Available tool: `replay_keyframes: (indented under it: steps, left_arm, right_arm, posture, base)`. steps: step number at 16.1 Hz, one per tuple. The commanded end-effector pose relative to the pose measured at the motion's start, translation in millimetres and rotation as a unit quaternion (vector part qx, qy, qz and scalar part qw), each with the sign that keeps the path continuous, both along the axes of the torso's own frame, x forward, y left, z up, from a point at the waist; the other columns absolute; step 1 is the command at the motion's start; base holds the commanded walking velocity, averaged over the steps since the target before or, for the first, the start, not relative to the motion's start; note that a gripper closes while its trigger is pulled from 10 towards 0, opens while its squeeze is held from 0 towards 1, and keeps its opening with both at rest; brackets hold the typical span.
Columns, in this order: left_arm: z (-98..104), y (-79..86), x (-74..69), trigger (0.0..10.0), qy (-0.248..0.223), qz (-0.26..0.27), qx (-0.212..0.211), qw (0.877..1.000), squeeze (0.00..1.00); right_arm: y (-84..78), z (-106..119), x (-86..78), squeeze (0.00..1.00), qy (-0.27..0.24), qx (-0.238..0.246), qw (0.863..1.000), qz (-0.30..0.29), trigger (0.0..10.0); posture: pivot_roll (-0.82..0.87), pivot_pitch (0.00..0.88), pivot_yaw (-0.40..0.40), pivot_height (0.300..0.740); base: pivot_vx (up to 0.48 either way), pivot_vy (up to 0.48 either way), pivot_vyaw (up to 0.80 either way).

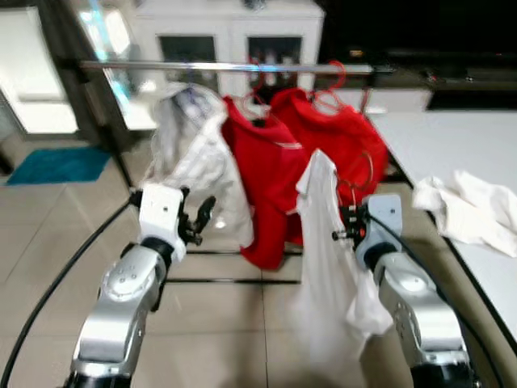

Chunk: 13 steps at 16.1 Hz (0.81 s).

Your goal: Hang hanger

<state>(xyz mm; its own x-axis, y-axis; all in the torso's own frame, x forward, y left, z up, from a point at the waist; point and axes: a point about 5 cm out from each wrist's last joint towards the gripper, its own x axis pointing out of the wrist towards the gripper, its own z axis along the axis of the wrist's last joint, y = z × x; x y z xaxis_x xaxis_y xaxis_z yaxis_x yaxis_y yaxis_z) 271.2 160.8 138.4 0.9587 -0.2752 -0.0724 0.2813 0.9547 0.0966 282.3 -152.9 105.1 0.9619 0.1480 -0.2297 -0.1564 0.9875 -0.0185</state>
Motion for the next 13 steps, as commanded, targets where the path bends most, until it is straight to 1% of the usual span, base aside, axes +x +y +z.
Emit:
replay_keyframes:
  steps: [1, 2, 7, 10, 11, 13]
  left_arm:
    - [-1, 4.9, 1.3, 10.0, 0.004, 0.012, 0.0, 1.0, 0.0]
    - [-1, 5.5, 1.5, 10.0, 0.005, 0.015, 0.002, 1.0, 0.0]
    - [-1, 7.7, 3.8, 10.0, 0.005, 0.017, 0.003, 1.0, 0.0]
    - [-1, 8.5, 2.7, 10.0, 0.004, 0.017, 0.007, 1.0, 0.0]
    - [-1, 9.1, 2.8, 10.0, 0.003, 0.018, 0.01, 1.0, 0.0]
    - [-1, 8.9, 1.3, 10.0, 0.002, 0.017, 0.013, 1.0, 0.0]
  right_arm:
    - [6.5, 14, 5.3, 0.0, -0.035, -0.003, 0.999, 0.014, 10.0]
    - [7.2, 14, 5.4, 0.0, -0.035, 0.002, 0.999, 0.016, 10.0]
    - [10.6, 15, 6.7, 0.0, -0.038, -0.008, 0.999, 0.025, 10.0]
    - [15.6, 14, 8.0, 0.0, -0.035, -0.014, 0.998, 0.041, 10.0]
    - [18.3, 14, 8.1, 0.0, -0.03, -0.02, 0.998, 0.057, 10.0]
    - [20.4, 14, 7.8, 0.0, -0.03, -0.029, 0.997, 0.068, 10.0]
  posture:
    - [-0.04, 0.0, 0.007, 0.74]
    - [-0.04, 0.0, 0.006, 0.74]
    - [-0.04, 0.0, 0.003, 0.74]
    - [-0.04, 0.0, -0.008, 0.74]
    - [-0.04, 0.0, -0.014, 0.74]
    - [-0.03, 0.0, -0.023, 0.74]
  base:
    - [0.3, 0.0, 0.8]
    - [0.3, 0.0, 0.0]
    - [0.305, 0.0, 0.0]
    - [0.312, 0.0, 0.0]
    - [0.315, 0.0, 0.0]
    - [0.319, 0.0, 0.8]
